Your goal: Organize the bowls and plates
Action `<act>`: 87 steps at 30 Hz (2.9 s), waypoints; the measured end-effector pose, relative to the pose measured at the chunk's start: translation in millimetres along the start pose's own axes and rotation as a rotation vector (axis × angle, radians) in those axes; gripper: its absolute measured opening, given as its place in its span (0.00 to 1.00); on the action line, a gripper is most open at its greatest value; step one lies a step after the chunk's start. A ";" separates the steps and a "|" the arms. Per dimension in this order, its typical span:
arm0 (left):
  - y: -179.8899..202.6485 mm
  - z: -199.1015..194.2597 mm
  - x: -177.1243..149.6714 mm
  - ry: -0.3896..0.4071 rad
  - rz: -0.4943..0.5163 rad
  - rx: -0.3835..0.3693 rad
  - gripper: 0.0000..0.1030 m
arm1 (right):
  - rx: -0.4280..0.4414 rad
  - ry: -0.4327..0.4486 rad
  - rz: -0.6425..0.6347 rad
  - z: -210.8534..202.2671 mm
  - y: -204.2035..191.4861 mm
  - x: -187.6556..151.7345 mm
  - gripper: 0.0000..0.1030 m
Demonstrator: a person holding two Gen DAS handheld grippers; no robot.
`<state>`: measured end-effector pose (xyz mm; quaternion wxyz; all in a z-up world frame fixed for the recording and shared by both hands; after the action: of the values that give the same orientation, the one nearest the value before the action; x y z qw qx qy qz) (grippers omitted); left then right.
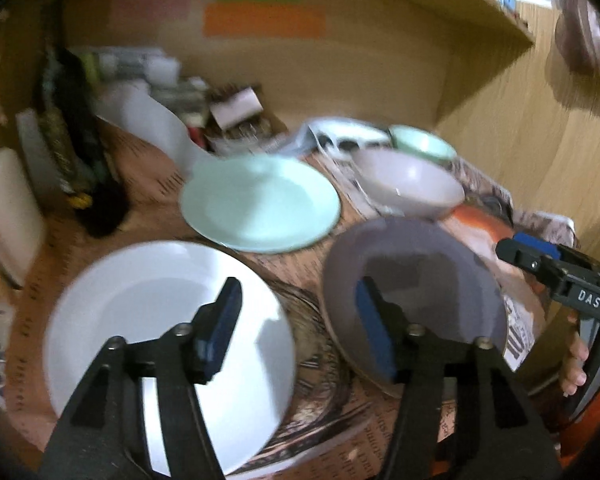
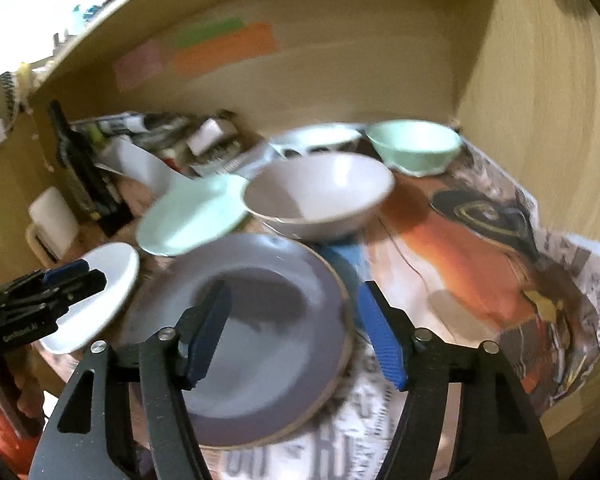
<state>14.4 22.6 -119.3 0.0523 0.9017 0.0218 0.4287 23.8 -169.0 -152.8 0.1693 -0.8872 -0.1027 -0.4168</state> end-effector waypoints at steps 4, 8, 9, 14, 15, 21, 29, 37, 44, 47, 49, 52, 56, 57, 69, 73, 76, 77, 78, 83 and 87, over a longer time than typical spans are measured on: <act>-15.8 -24.3 -0.6 0.067 -0.020 0.036 0.70 | 0.051 0.028 -0.066 -3.0 -31.0 5.9 0.62; -31.5 -46.0 -6.3 0.126 -0.028 0.096 0.86 | 0.101 0.043 -0.124 0.2 -60.5 7.0 0.71; -35.6 -50.1 -7.9 0.136 -0.036 0.106 0.88 | 0.113 0.044 -0.137 1.5 -67.2 7.1 0.71; -61.4 -63.2 -17.7 0.144 -0.068 0.152 0.90 | 0.180 0.020 -0.182 13.5 -98.7 5.5 0.71; -68.0 -64.8 -20.1 0.142 -0.076 0.164 0.91 | 0.193 0.010 -0.187 17.1 -104.7 5.0 0.71; -106.8 -58.8 -37.9 0.093 -0.132 0.221 0.91 | 0.219 -0.041 -0.208 35.5 -130.1 0.7 0.71; -148.1 -39.5 -58.4 0.016 -0.186 0.238 0.90 | 0.221 -0.135 -0.236 66.1 -155.0 -8.7 0.58; -164.9 -26.4 -65.1 -0.022 -0.202 0.184 0.56 | 0.180 -0.211 -0.227 87.3 -166.9 -10.4 0.33; -175.5 -11.6 -72.6 -0.069 -0.205 0.139 0.33 | 0.155 -0.255 -0.212 98.1 -171.3 -12.0 0.29; -176.9 -9.1 -74.0 -0.069 -0.205 0.123 0.30 | 0.139 -0.258 -0.215 101.3 -173.5 -13.8 0.29; -177.9 -9.1 -74.0 -0.066 -0.204 0.110 0.24 | 0.143 -0.266 -0.197 103.6 -172.9 -13.8 0.29; -179.2 -7.8 -72.9 -0.067 -0.201 0.103 0.21 | 0.142 -0.260 -0.187 104.0 -174.3 -13.9 0.29; -182.1 -6.6 -72.0 -0.070 -0.199 0.128 0.19 | 0.159 -0.251 -0.194 104.5 -178.7 -14.4 0.29; -184.0 -7.6 -72.1 -0.070 -0.204 0.129 0.19 | 0.161 -0.250 -0.197 105.0 -179.6 -14.8 0.29; -187.9 -10.6 -74.9 -0.089 -0.222 0.091 0.20 | 0.176 -0.277 -0.175 108.2 -174.2 -17.7 0.29; -186.0 -10.3 -75.1 -0.092 -0.213 0.093 0.20 | 0.196 -0.285 -0.193 110.6 -180.3 -19.3 0.29; -184.4 -9.9 -74.4 -0.097 -0.212 0.105 0.20 | 0.180 -0.268 -0.208 109.4 -182.4 -20.0 0.28; -183.2 -10.1 -73.9 -0.098 -0.211 0.111 0.20 | 0.182 -0.267 -0.202 109.2 -181.4 -19.8 0.27; -181.7 -10.4 -73.3 -0.099 -0.208 0.120 0.20 | 0.184 -0.266 -0.198 109.0 -180.4 -19.4 0.27; -176.0 -11.3 -69.6 -0.091 -0.202 0.123 0.21 | 0.174 -0.235 -0.199 102.4 -176.9 -16.8 0.26; -168.9 -15.2 -65.6 -0.067 -0.186 0.122 0.22 | 0.171 -0.207 -0.198 96.7 -172.4 -13.3 0.26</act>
<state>-37.9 186.0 -179.3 0.0374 0.9111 0.1297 0.3896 27.8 26.6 -183.6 0.1906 -0.8933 -0.2417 -0.3275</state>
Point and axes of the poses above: each gripper's, at about its wrist camera, not at the fingertips, and z roughly the way its jaws point, y to its right, x to its top, the point moved 1 cm from there along z, roughly the way its jaws point, and after that the axes turned 3 degrees about -y, right-handed, at the moved point
